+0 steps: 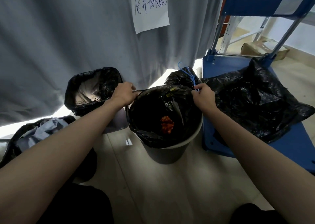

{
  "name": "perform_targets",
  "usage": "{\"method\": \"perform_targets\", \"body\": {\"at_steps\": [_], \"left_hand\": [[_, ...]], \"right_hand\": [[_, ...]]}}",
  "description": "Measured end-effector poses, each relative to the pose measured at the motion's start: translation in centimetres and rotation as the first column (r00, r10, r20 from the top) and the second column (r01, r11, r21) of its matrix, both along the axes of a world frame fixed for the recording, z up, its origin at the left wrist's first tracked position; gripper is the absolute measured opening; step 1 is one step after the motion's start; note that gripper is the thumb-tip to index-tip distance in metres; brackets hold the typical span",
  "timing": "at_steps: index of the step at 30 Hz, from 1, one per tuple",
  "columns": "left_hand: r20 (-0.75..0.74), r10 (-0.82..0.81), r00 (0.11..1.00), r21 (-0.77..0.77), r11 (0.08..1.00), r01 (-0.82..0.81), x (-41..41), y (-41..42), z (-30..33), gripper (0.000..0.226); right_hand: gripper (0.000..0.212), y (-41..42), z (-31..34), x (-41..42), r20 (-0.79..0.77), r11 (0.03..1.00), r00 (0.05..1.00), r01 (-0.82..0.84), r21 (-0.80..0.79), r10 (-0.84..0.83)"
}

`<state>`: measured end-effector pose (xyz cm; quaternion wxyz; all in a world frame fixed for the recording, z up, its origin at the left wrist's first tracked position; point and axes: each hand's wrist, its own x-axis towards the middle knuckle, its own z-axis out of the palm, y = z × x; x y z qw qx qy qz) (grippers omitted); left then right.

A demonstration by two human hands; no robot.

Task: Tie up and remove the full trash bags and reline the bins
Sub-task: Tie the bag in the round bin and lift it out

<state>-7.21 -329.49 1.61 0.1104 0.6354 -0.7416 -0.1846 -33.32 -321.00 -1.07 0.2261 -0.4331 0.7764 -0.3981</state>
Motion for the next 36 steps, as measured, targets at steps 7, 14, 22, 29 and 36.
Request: {"method": "perform_targets", "body": {"at_steps": [7, 14, 22, 29, 36], "left_hand": [[-0.110, 0.114, 0.987, -0.032, 0.992, -0.118, -0.8, -0.9, 0.0, 0.016], [0.036, -0.022, 0.999, -0.510, 0.859, 0.037, -0.9, -0.6, -0.5, 0.020], [0.002, -0.147, 0.989, -0.431, 0.892, 0.134, -1.6, -0.3, -0.7, 0.023], [-0.123, -0.081, 0.989, -0.370, 0.929, 0.030, -1.5, -0.7, 0.3, 0.006], [-0.273, -0.015, 0.962, -0.377, 0.922, -0.092, 0.2, -0.5, -0.1, 0.020]], "right_hand": [[0.046, -1.2, 0.4, -0.2, 0.229, 0.998, 0.972, 0.055, -0.007, -0.052], [0.042, -0.8, 1.0, 1.2, -0.083, 0.968, 0.997, -0.026, -0.251, 0.005], [0.040, -0.8, 0.8, 1.9, -0.124, 0.990, 0.990, -0.080, -0.112, 0.066], [0.002, -0.5, 1.2, 0.9, -0.206, 0.988, 0.978, -0.053, -0.145, 0.023], [0.022, 0.3, 1.9, 0.5, -0.149, 0.965, 0.989, -0.015, -0.263, -0.025]]}}
